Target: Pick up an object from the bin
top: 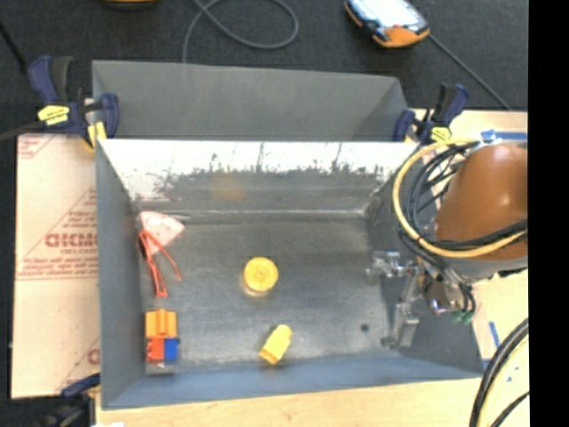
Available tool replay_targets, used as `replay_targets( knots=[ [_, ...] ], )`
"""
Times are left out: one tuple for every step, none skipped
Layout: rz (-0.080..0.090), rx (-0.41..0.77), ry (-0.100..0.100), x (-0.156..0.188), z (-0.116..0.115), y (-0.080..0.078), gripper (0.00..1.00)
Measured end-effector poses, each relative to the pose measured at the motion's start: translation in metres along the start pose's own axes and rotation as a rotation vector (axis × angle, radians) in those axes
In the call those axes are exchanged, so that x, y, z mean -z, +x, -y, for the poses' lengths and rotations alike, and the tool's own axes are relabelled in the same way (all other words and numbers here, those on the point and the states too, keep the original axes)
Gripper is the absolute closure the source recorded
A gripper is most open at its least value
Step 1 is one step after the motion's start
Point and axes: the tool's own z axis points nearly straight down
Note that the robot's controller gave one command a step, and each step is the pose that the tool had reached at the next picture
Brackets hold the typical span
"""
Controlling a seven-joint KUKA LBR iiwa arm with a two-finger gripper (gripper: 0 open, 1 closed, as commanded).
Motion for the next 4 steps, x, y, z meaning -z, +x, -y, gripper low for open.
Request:
replay_targets(
  knots=[
    [0.008, 0.004, 0.001, 0.004, 0.0, -0.002, 0.0],
    [0.015, -0.066, 0.001, -0.035, -0.032, -0.017, 0.0],
    [0.012, -0.073, 0.0, -0.096, -0.053, -0.018, 0.0],
    [0.009, -0.025, 0.002, -0.101, -0.089, -0.006, 0.0]
  ],
)
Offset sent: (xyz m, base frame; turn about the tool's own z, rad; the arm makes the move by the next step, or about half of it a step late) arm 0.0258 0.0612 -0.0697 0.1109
